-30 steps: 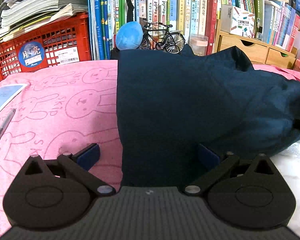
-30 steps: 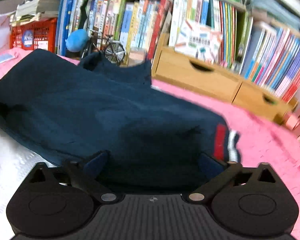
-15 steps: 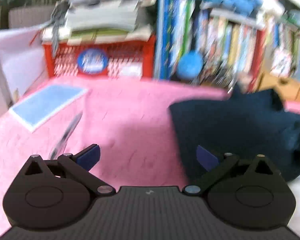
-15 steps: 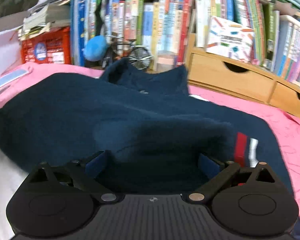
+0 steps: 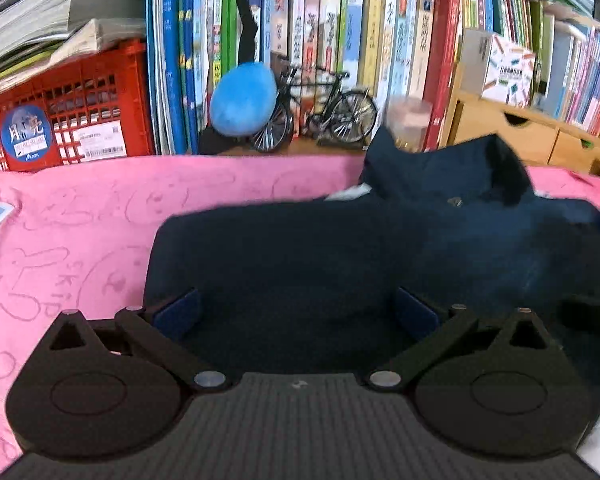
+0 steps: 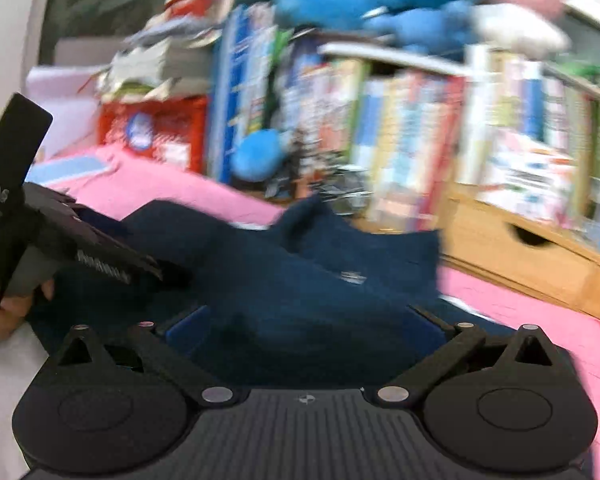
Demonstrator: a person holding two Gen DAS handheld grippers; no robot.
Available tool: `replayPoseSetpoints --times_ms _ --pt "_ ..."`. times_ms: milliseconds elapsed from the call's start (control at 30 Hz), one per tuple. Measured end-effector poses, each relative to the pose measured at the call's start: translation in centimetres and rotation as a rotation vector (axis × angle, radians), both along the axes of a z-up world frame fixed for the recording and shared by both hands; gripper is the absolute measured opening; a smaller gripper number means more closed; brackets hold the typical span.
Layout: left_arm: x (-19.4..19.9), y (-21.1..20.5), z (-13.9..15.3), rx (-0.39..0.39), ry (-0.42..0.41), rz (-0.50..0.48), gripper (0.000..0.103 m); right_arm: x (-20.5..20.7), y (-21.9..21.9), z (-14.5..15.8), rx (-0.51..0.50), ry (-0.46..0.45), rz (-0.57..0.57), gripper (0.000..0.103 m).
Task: Fold clothes
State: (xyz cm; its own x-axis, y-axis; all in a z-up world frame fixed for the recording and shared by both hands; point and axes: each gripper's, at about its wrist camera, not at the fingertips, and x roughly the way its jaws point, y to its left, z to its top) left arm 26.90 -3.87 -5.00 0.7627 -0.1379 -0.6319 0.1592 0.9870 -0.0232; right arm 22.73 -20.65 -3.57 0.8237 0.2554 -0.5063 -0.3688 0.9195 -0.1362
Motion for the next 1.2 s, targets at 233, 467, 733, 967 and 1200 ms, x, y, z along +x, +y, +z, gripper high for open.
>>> replayPoseSetpoints --times_ms 233,467,733,967,1200 --pt "0.0 0.2 -0.2 0.022 0.012 -0.002 0.103 2.8 -0.9 -2.4 -0.055 0.093 -0.052 0.103" --pt "0.3 0.1 -0.3 0.021 0.014 -0.006 0.103 3.6 -14.3 -2.4 0.045 0.132 -0.478 0.103" --pt "-3.8 0.3 3.0 0.01 -0.003 0.012 0.103 -3.5 -7.9 0.9 -0.053 -0.07 -0.318 0.103" --pt "-7.7 0.2 1.8 0.205 0.024 0.027 0.103 -6.7 0.2 0.4 -0.07 -0.008 -0.062 0.103" --pt "-8.7 3.6 0.7 0.04 0.026 0.07 0.103 -6.5 -4.8 -1.7 0.024 0.123 -0.231 0.103"
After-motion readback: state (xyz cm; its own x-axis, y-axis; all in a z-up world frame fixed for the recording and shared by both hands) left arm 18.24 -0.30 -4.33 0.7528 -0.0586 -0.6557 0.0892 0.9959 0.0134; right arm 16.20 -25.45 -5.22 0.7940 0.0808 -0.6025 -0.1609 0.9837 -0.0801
